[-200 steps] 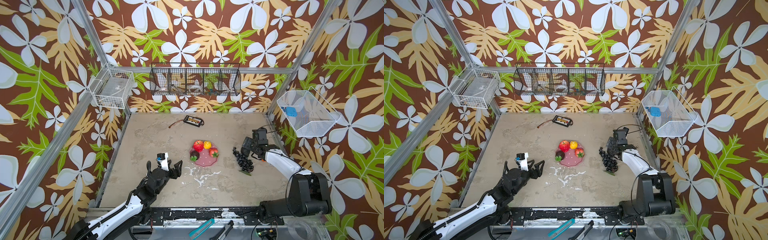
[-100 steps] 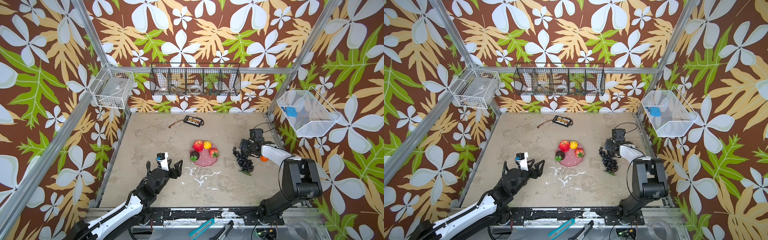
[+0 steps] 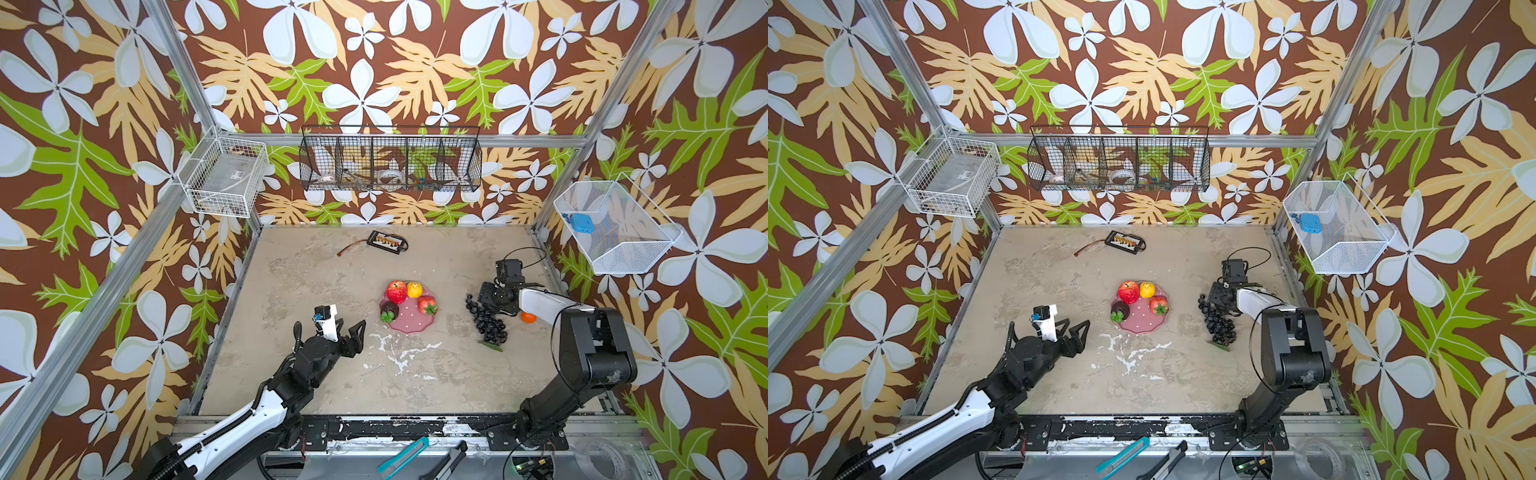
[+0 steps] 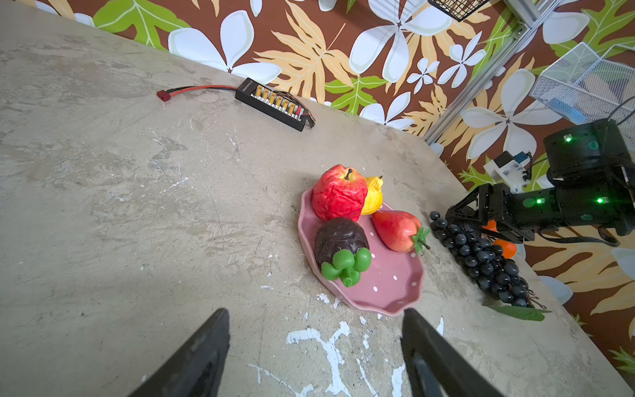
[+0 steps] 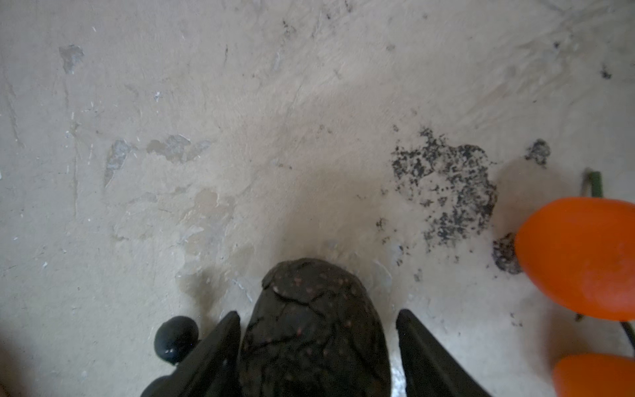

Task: Arrange fruit in a fruit bowl
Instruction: Pick up the fruit from the middle-right of the table.

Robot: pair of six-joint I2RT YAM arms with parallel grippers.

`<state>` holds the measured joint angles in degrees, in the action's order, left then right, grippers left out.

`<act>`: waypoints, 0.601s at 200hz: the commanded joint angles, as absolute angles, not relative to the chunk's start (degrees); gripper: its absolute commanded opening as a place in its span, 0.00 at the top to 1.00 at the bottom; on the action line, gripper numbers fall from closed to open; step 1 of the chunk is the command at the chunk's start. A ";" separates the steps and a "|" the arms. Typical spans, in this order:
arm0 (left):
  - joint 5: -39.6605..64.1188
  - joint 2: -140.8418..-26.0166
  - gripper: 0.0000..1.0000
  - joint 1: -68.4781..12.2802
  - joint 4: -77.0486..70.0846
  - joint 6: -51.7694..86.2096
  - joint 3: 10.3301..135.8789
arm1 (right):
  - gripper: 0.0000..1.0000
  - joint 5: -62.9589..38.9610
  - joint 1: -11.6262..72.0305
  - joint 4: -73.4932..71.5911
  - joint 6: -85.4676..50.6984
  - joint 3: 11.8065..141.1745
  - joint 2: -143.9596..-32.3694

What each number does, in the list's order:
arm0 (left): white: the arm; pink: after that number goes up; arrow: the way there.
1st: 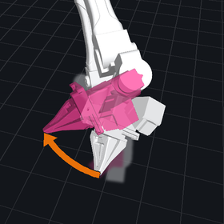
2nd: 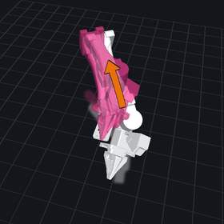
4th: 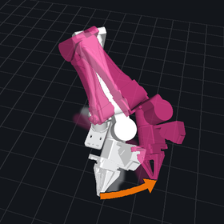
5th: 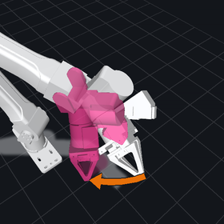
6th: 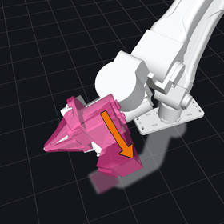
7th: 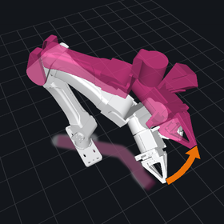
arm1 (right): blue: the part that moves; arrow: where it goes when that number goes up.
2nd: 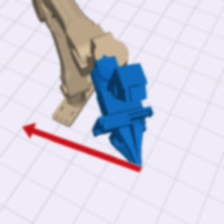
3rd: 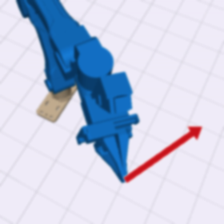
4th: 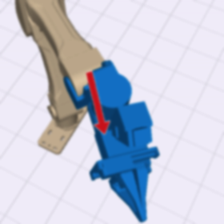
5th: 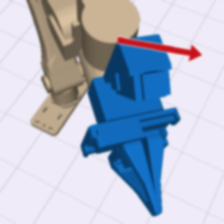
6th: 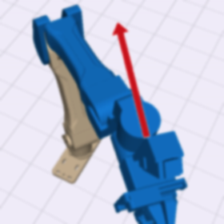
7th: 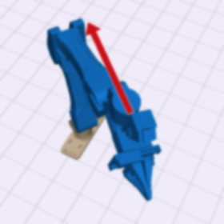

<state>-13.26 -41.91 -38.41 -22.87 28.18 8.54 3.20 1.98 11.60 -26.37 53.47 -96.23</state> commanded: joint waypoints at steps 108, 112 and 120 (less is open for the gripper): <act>-13.80 -41.90 0.21 -38.41 -24.26 27.95 8.79 | 0.43 3.63 2.02 10.97 -26.47 53.39 -96.21; -13.80 -41.87 0.21 -38.41 -24.26 27.95 8.79 | 0.43 3.76 2.02 10.99 -26.54 53.35 -96.04; -13.80 -41.84 0.21 -38.41 -24.26 27.97 8.79 | 0.44 4.17 2.02 10.92 -26.56 53.24 -95.53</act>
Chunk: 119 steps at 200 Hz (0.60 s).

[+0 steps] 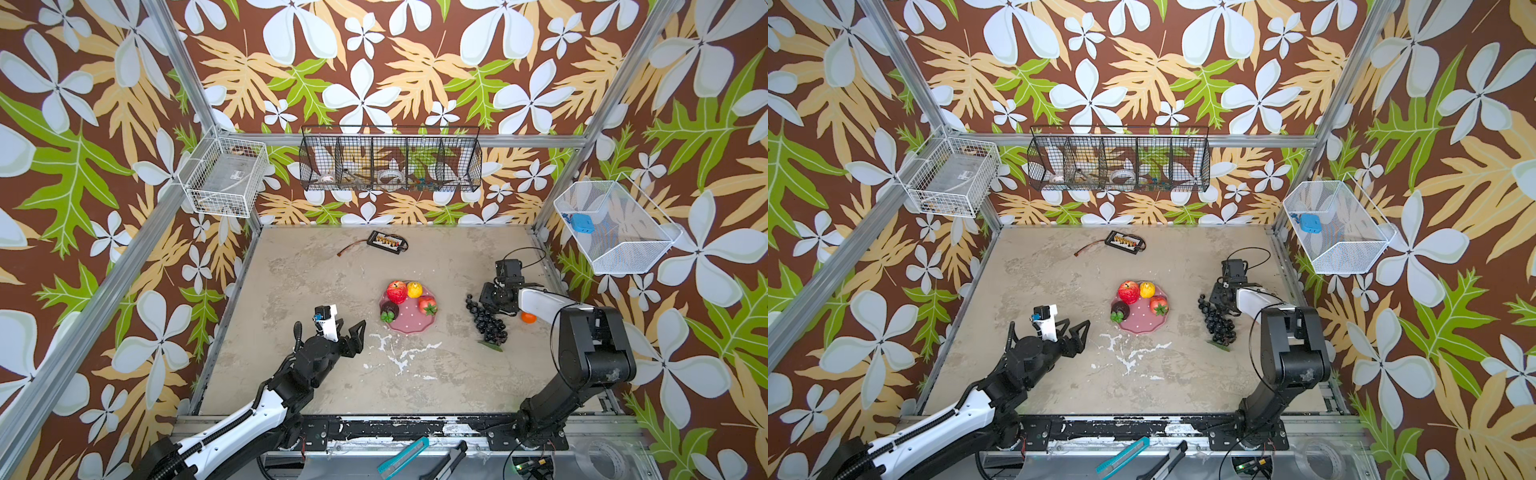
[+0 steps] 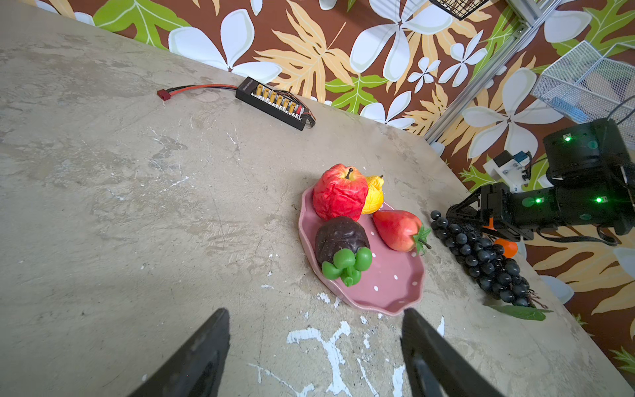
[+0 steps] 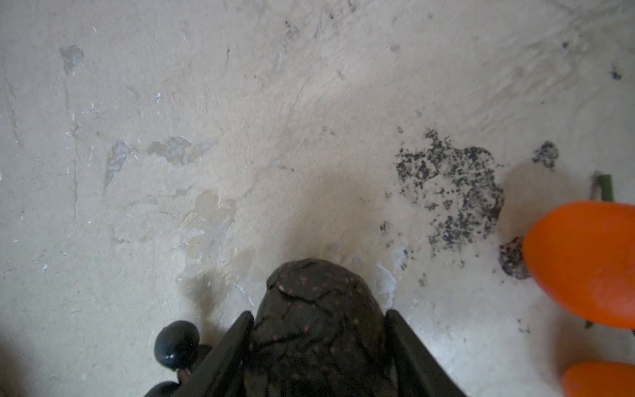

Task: Arrange fruit in a fruit bowl
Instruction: Pick up the fruit from the middle-right of the table.

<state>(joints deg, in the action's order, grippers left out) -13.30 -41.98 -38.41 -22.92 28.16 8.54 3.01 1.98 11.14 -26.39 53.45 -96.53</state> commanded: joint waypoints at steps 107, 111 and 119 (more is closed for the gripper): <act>-12.66 -43.44 0.21 -38.41 -25.13 27.78 9.03 | 0.45 7.25 2.02 11.35 -27.84 52.11 -85.35; -12.41 -43.62 0.21 -38.41 -25.21 27.77 9.05 | 0.45 7.12 2.02 11.35 -27.94 51.96 -84.64; -12.05 -43.93 0.21 -38.42 -25.46 27.77 9.14 | 0.45 6.59 2.02 11.36 -28.15 51.94 -83.36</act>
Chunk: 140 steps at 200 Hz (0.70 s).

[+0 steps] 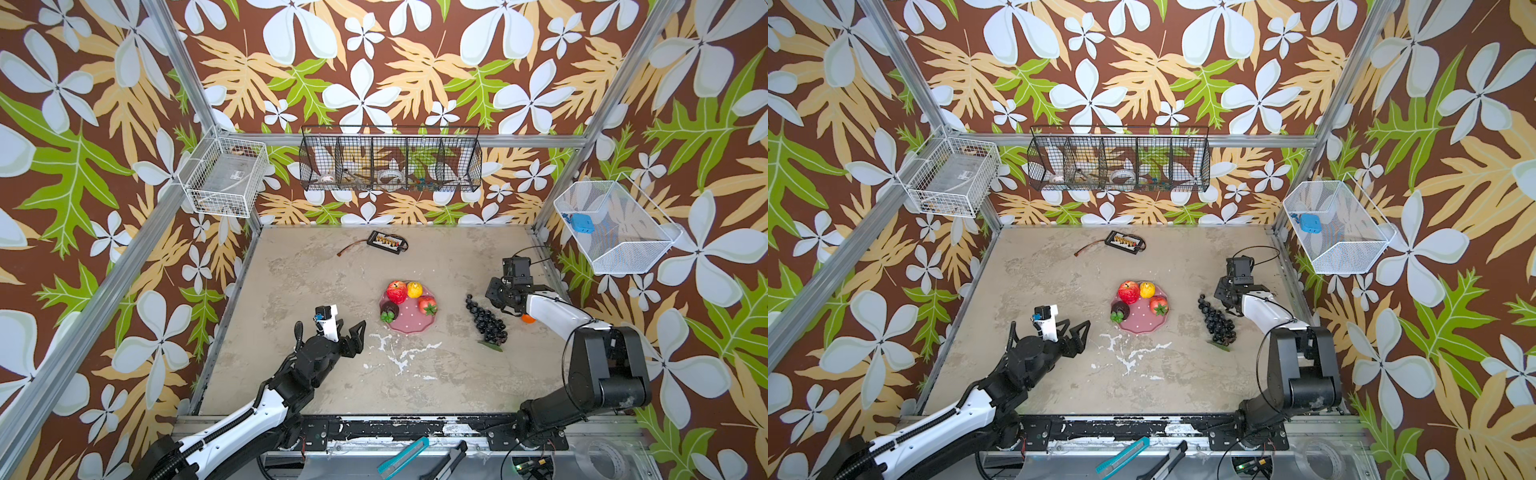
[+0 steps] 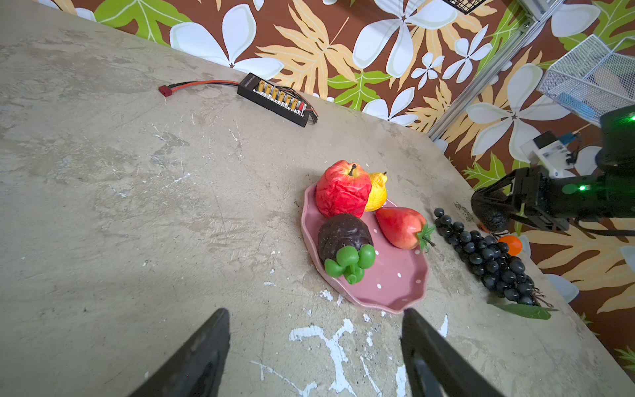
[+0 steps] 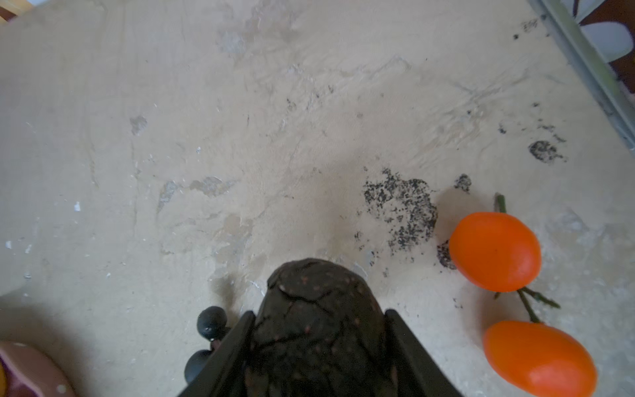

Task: Arrange fruit in a fruit bowl
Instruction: Pick up the fruit from the middle-right of the table.

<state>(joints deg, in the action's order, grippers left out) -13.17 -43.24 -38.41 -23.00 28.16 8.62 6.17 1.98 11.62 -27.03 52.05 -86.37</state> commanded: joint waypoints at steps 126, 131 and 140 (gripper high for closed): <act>-6.12 -60.05 0.21 -45.69 -35.99 34.85 19.36 | 0.43 -17.57 13.98 -1.02 -53.25 43.85 -69.53; -6.15 -61.20 0.21 -46.12 -36.64 35.05 19.94 | 0.43 -17.53 15.41 -1.80 -54.66 43.63 -69.09; -6.23 -62.92 0.21 -46.70 -38.19 35.56 20.91 | 0.42 -17.25 17.79 -3.26 -56.73 43.36 -68.29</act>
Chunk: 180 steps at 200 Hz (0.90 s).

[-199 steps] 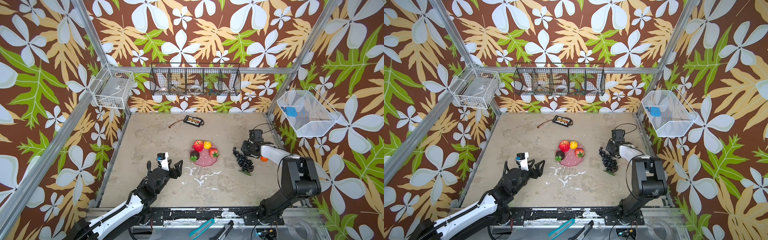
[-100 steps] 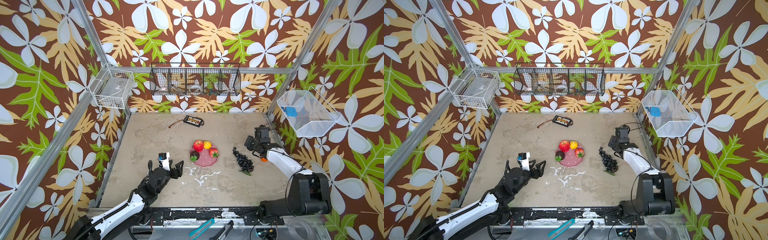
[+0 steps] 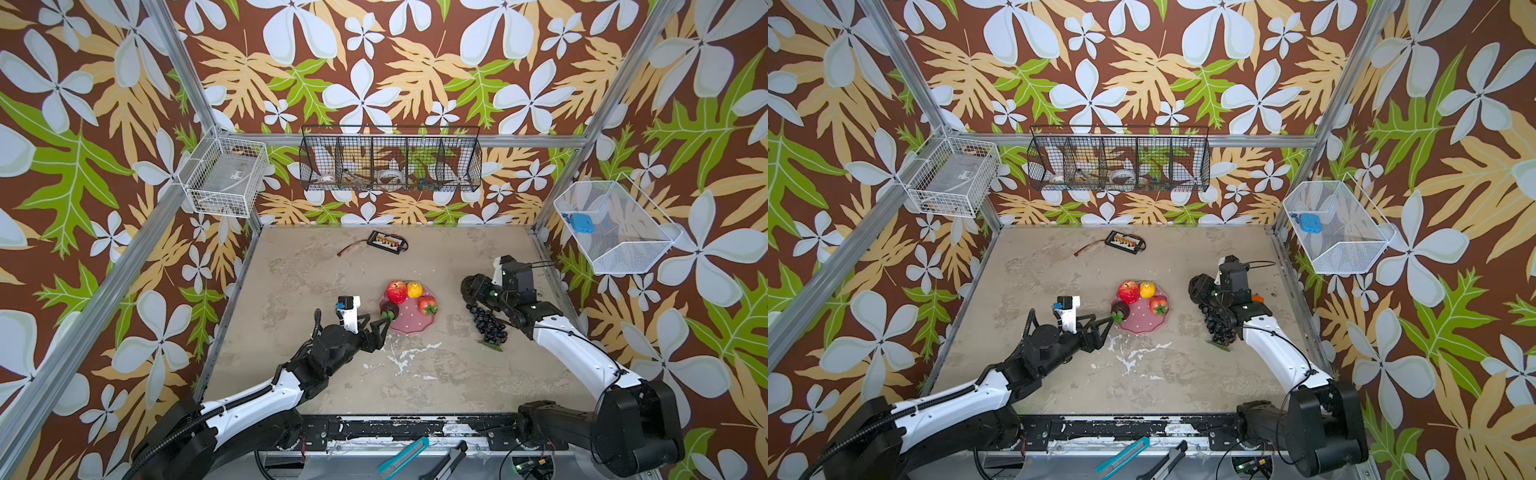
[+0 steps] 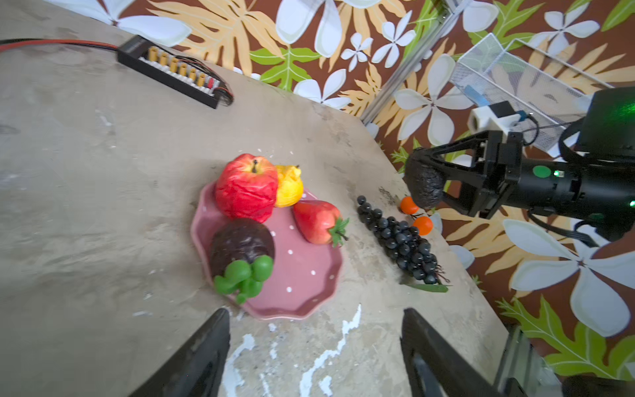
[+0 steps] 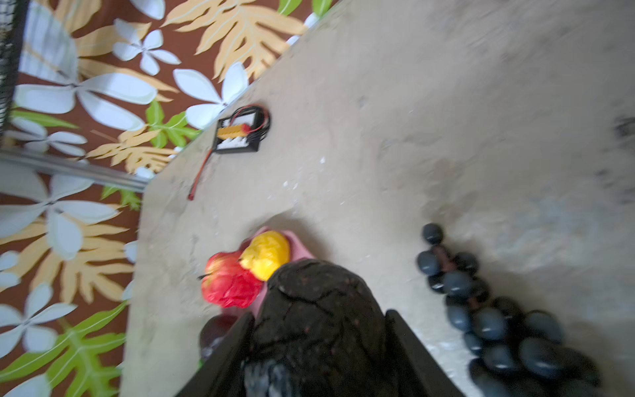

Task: Arrange fruit in a fruit bowl
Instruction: Pick up the fruit from the middle-right of the table, then place the fruit in the fruit bowl.

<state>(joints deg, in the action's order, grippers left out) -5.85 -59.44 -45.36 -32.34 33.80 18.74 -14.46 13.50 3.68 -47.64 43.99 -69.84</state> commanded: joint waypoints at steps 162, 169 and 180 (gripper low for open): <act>-8.39 -75.70 0.29 -54.03 -55.26 32.80 26.54 | 0.42 -10.77 37.66 -13.29 -70.62 42.34 -66.56; -8.44 -75.97 0.30 -54.08 -55.74 32.92 26.54 | 0.42 -10.28 38.15 -13.44 -70.74 42.29 -66.62; -8.11 -76.26 0.31 -54.28 -56.68 33.12 26.46 | 0.42 -9.70 38.63 -13.59 -70.91 42.20 -66.58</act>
<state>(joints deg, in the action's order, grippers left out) -7.51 -75.64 -53.91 -52.77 33.06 26.17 -12.34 37.67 -10.94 -69.78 42.33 -66.50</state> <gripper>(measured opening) 0.701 0.579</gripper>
